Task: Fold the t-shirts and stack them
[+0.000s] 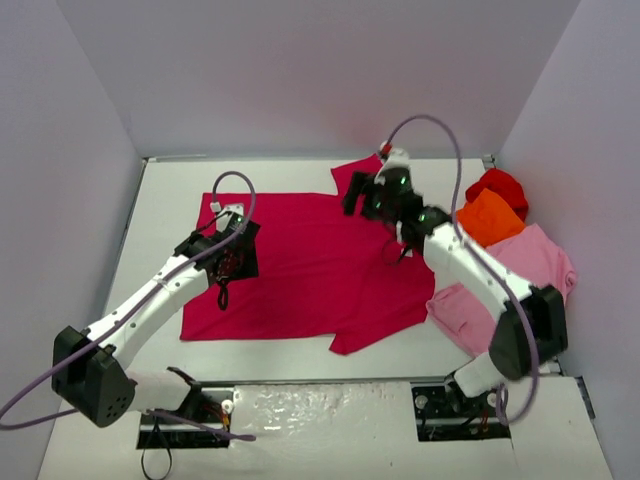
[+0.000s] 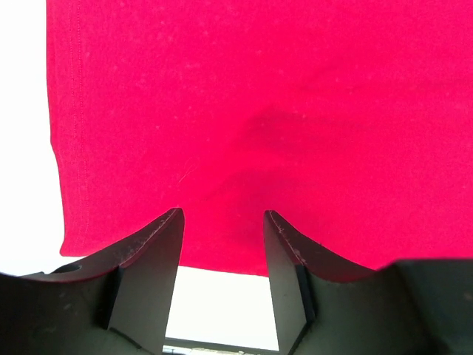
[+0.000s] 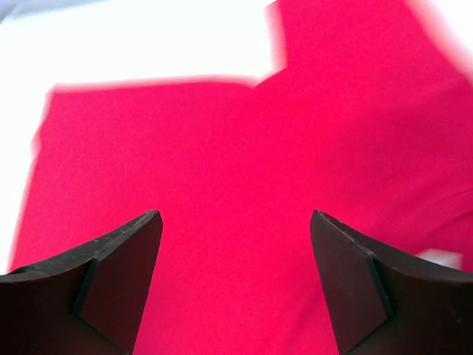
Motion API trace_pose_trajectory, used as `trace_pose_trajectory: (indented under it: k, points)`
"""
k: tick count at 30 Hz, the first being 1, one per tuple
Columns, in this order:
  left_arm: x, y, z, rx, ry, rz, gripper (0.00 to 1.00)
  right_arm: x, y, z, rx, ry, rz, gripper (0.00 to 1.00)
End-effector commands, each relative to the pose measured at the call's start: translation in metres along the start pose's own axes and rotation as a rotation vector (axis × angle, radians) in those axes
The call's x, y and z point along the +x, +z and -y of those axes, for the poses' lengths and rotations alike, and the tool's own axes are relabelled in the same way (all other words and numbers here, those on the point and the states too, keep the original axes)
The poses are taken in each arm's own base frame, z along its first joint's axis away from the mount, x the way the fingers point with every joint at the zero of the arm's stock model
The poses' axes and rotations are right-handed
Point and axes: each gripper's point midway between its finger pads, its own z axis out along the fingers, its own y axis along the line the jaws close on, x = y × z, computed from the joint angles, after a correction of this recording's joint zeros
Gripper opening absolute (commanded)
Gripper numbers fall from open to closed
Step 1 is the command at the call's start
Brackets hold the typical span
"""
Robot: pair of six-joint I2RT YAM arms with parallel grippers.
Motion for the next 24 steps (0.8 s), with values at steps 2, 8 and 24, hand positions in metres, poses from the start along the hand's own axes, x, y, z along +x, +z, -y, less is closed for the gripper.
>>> trace_pose_trajectory:
  k: [2,8,24]
  points:
    - [-0.022,-0.016,0.007,0.023,0.002,0.057,0.45,0.16,-0.088,-0.026,-0.062,0.016,-0.36,0.7]
    - [-0.016,-0.02,0.004,0.029,0.003,0.052,0.45,0.179,-0.159,0.015,0.046,0.123,-0.333,0.58]
    - [-0.007,-0.026,0.019,0.104,0.013,0.011,0.46,0.23,-0.215,0.079,0.271,0.295,-0.441,0.58]
